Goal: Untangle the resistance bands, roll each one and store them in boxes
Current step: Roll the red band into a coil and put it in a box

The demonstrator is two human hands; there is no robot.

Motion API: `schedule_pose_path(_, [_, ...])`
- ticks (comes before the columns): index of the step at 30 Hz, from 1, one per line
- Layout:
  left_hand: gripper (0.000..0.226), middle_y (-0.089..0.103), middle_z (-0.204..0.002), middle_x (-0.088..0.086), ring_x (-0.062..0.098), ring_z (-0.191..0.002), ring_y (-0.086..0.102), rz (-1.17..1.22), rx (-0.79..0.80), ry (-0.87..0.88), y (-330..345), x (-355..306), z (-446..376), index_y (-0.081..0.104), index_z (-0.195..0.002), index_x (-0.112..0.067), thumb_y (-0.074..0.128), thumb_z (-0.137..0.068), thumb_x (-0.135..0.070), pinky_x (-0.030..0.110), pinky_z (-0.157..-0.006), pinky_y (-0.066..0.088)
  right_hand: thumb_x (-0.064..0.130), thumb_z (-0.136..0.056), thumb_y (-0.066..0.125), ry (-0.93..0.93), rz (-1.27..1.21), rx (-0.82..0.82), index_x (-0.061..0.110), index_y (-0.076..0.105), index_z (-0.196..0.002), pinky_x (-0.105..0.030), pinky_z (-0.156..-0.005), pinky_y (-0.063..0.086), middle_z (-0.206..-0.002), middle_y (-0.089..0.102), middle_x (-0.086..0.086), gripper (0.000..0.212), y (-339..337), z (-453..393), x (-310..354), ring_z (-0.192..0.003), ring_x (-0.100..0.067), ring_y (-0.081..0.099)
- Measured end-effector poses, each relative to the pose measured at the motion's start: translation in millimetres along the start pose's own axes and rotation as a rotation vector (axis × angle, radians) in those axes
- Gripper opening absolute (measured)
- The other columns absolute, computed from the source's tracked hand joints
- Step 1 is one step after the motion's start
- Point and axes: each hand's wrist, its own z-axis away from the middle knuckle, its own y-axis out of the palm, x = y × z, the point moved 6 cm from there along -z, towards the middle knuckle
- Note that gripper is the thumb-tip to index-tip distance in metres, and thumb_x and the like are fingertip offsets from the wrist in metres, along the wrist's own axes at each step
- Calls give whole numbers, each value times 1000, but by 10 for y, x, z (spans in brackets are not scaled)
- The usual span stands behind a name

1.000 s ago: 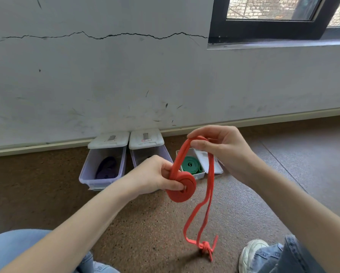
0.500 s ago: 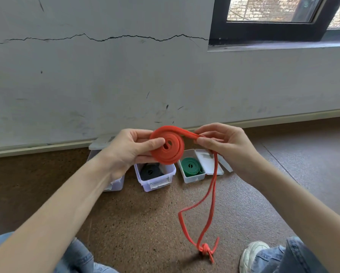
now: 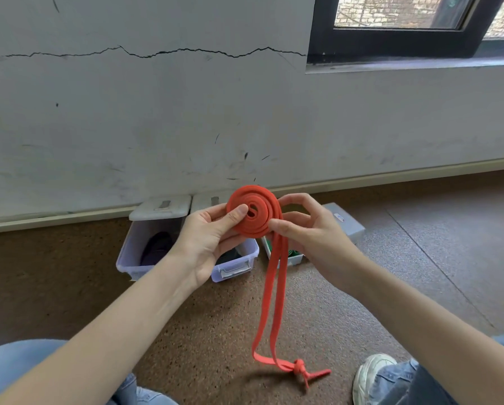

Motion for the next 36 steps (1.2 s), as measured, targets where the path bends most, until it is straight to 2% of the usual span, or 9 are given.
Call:
schedule_pose_path(5, [20, 75, -86, 5, 15, -76, 72, -92, -11, -5, 30, 132, 37, 67, -100, -6, 64, -81, -11, 24, -70, 58, 11, -77, 73, -27, 69, -84, 14, 56, -96, -29, -61, 55, -77, 69, -11, 26, -87, 17, 1, -67, -22, 67])
schedule_pose_path(9, [41, 73, -97, 12, 21, -86, 71, -144, 91, -77, 42, 109, 59, 65, -107, -4, 70, -69, -16, 26, -70, 59, 13, -76, 74, -19, 91, -48, 17, 59, -99, -29, -63, 54, -79, 69, -8, 28, -111, 15, 24, -72, -21, 67])
schedule_pose_path(12, [43, 74, -96, 11, 24, -86, 72, -184, 195, -147, 38, 83, 100, 66, -103, -7, 73, -63, -20, 24, -64, 57, 13, -75, 74, 13, 131, 43, 16, 65, -99, -26, -69, 55, -86, 72, -7, 26, -61, 4, 35, -77, -20, 68])
schedule_pose_path(17, [41, 75, -84, 5, 20, -77, 72, -383, 149, -27, 3, 58, 78, 69, -98, -7, 75, -59, -19, 24, -58, 57, 2, -79, 70, 123, 184, 70, 10, 68, -95, -28, -67, 58, -82, 72, -9, 18, -19, 32, -85, -70, -19, 68])
schedule_pose_path(21, [40, 75, -87, 6, 21, -80, 72, -386, 159, -7, 12, 113, 67, 69, -97, -9, 76, -59, -20, 25, -61, 57, 11, -79, 70, 172, 76, 121, 4, 69, -98, -28, -69, 56, -89, 72, -14, 20, -40, 73, -114, -75, -19, 67])
schedule_pose_path(24, [42, 75, -90, 7, 21, -83, 72, -433, 187, -48, 10, 127, 64, 70, -99, -10, 77, -60, -21, 27, -65, 58, 15, -79, 72, 157, 192, 108, 9, 73, -91, -37, -80, 57, -87, 73, -12, 14, -79, 51, -104, -78, -22, 67])
schedule_pose_path(29, [30, 75, -84, 2, 12, -80, 71, -691, 237, -79, -29, 79, 72, 73, -90, -19, 76, -64, -35, 24, -66, 57, 15, -75, 76, 130, 429, 208, 12, 74, -82, -39, -76, 59, -80, 73, -11, 9, 7, 57, -90, -79, -28, 71])
schedule_pose_path(32, [33, 75, -81, 4, 13, -77, 71, -644, 195, -24, -23, 28, 49, 73, -89, -15, 76, -63, -35, 21, -61, 55, 19, -70, 77, 107, 294, 179, 11, 72, -91, -30, -72, 58, -82, 74, -10, 23, 1, 66, -54, -77, -24, 71])
schedule_pose_path(36, [36, 75, -81, 7, 15, -73, 71, -421, 154, -10, -37, -83, 1, 75, -83, -13, 77, -53, -33, 22, -59, 55, 23, -66, 74, 64, 26, 74, 5, 62, -95, -34, -70, 57, -80, 70, -19, 37, -73, 45, 57, -66, -23, 66])
